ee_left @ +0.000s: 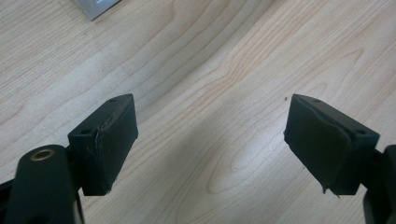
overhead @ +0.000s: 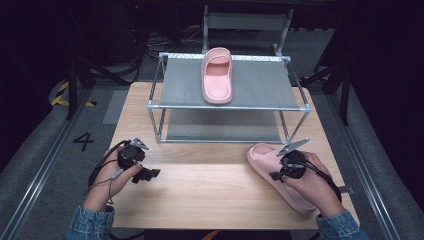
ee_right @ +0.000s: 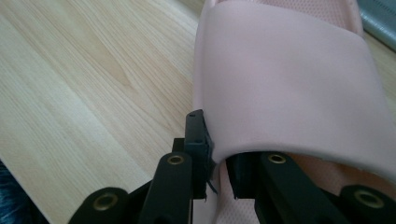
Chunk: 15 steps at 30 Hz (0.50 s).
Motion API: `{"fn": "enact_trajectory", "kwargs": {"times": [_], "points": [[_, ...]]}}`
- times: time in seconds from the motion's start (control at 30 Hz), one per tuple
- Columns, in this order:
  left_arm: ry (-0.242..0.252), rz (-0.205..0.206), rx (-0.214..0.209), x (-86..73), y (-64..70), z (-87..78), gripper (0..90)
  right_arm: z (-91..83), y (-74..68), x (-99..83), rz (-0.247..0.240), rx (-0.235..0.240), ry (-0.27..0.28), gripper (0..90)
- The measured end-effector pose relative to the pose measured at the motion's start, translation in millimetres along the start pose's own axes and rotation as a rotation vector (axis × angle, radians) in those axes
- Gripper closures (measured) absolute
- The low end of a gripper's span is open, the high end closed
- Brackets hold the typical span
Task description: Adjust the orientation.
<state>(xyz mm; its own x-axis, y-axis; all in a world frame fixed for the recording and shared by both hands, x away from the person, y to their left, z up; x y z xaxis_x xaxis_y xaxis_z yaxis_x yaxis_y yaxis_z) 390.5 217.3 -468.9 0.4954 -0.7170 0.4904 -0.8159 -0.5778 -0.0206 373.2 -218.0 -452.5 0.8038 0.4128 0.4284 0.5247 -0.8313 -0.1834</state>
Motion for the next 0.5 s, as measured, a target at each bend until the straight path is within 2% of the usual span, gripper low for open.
{"fn": "enact_trajectory", "kwargs": {"times": [0.2,0.33,0.4,0.5], "points": [[0.002,-0.004,-0.003,-0.6,-1.5,-0.9,17.7,-23.3,-6.6,9.9,-0.021,0.005,0.011,80.5],[-0.011,0.009,-0.022,-2.8,-0.7,-1.3,17.6,-40.1,-13.5,18.1,-0.028,0.034,0.023,79.9],[-0.012,-0.003,-0.017,-3.6,-1.0,-2.0,17.6,-46.7,-17.2,21.8,-0.033,0.052,0.036,79.7],[-0.014,0.001,-0.016,-4.4,-2.0,-2.6,17.6,-55.2,-22.7,27.1,-0.044,0.061,0.047,79.7]]}}
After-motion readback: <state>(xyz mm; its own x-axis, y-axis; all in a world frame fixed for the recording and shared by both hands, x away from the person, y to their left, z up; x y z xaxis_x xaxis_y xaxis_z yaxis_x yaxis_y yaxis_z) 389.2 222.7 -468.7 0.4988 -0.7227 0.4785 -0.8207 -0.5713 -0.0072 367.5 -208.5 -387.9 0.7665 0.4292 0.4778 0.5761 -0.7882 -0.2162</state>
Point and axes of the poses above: each handheld gripper's, and its own axes: z roughly forward along the jaws, x roughly out of its top, y roughly to its right, the point moved 6 cm from there along z, roughly forward along the jaws, and after that the axes turned 14 degrees about z, right-handed, at the moved point
